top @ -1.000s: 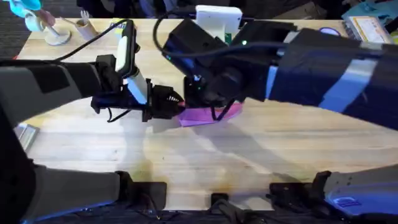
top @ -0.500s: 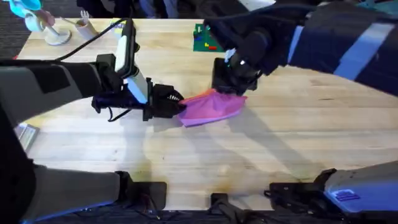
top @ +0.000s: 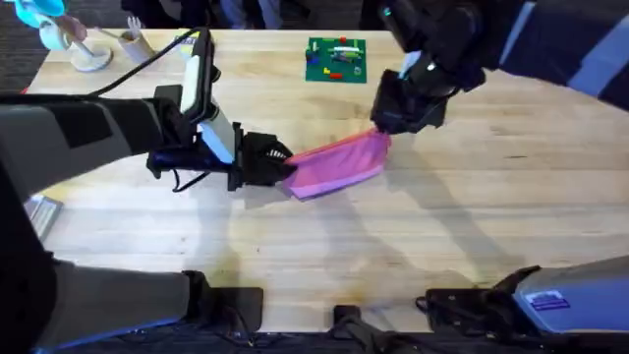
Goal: Unzip the bag, pick up the pens from the table one at a time and place them inside, then zip the bag closed.
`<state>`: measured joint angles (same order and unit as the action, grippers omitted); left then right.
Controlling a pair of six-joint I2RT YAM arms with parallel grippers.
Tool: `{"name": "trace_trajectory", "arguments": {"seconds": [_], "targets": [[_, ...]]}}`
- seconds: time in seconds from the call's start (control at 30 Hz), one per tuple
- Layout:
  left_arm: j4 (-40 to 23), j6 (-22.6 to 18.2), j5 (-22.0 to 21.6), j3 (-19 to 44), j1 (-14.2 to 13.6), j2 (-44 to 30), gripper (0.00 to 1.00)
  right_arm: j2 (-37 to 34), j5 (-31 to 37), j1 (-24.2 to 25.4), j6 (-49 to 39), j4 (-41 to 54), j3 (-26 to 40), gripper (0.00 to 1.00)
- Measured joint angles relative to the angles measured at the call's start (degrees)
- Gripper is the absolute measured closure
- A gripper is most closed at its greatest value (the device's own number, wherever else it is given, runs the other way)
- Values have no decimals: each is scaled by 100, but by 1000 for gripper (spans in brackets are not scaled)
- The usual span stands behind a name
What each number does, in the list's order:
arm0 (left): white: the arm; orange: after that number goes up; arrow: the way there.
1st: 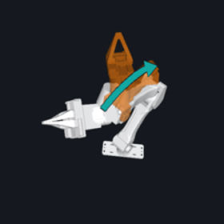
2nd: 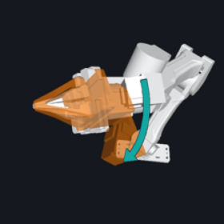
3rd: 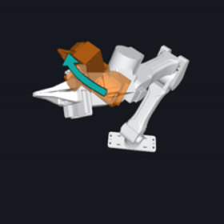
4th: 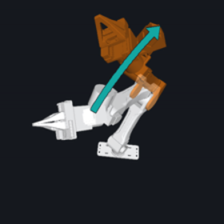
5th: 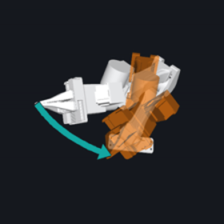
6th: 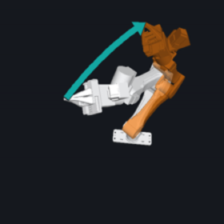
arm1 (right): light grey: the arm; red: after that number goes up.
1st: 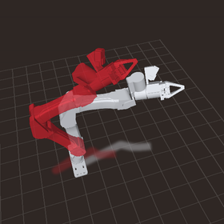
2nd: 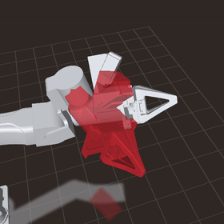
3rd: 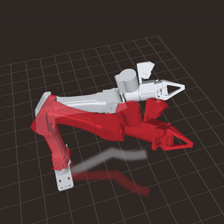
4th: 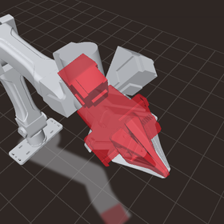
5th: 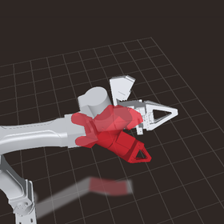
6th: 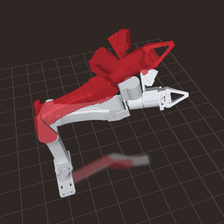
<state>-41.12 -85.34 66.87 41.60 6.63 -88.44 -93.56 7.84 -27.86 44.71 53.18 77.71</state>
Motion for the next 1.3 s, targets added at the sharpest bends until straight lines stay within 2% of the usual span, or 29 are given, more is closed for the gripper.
{"name": "trace_trajectory", "arguments": {"seconds": [0.53, 0.7, 0.97, 1.3], "targets": [[2, 0, 24, 0, -2, -2, 958, -14, -518, 900, -16, 88, 0, 969], [4, 0, 46, 0, -17, -2, 958, -250, -644, 1134, -16, 86, 0, 968], [7, 0, 42, 0, -35, -2, 958, -888, -608, 1209, -16, -160, -98, 969], [24, 0, 39, 0, -39, -2, 958, -980, -624, 1226, -16, -365, -149, 969]]}}
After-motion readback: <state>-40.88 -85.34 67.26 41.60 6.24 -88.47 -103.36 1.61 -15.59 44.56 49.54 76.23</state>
